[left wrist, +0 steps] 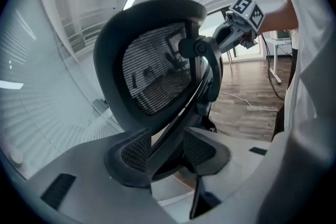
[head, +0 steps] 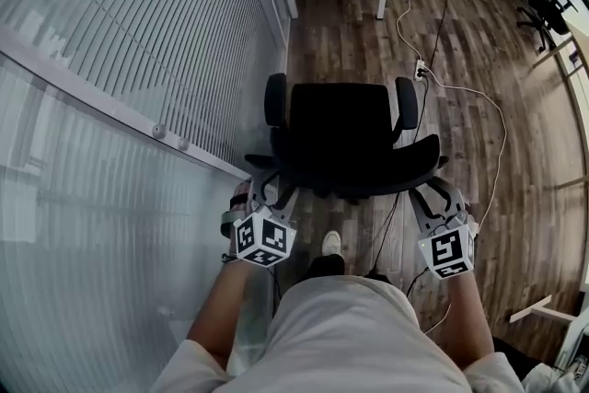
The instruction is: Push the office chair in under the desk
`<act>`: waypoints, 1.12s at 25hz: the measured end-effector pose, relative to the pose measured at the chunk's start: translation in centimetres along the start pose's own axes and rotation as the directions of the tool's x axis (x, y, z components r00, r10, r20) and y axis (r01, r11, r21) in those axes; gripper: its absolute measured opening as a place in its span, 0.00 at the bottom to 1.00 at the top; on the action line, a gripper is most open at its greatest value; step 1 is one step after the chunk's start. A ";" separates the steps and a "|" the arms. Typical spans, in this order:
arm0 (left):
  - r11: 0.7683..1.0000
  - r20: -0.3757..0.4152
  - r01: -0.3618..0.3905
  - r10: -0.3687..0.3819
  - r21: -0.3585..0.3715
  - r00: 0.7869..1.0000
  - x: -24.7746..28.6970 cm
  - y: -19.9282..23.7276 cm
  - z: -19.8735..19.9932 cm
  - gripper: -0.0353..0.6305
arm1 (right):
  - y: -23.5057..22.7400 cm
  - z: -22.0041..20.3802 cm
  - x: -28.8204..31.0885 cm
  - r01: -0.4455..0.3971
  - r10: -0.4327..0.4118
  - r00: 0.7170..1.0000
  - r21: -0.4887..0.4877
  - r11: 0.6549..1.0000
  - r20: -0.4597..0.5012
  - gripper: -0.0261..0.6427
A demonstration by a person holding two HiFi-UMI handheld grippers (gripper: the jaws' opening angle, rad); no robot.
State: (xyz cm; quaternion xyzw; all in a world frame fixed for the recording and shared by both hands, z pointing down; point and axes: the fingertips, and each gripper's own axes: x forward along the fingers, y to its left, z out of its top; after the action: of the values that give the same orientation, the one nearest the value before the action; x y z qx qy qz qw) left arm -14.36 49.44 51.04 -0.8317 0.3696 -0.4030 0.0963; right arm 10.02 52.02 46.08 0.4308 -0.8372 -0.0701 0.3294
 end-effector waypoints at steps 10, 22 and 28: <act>0.972 -0.186 0.072 -0.029 0.224 0.982 2.9 0.6 -3.6 0.39 | -1.6 -5.3 2.8 -0.075 0.016 0.975 -0.260 0.963 -0.224 0.31; 0.922 -0.282 0.157 -0.055 0.353 0.958 5.4 0.9 -5.0 0.36 | -1.9 -8.3 5.7 -0.167 0.022 0.933 -0.381 0.909 -0.358 0.30; 0.920 -0.278 0.170 -0.070 0.354 0.958 5.6 1.0 -5.1 0.35 | -1.9 -8.1 6.0 -0.169 0.021 0.929 -0.371 0.913 -0.370 0.30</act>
State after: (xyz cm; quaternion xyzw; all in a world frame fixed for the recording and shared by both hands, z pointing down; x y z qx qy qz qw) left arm -16.45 45.55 57.23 -0.7593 0.2432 -0.5765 0.1786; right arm 13.80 47.56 54.55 0.3188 -0.7515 -0.1420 0.5599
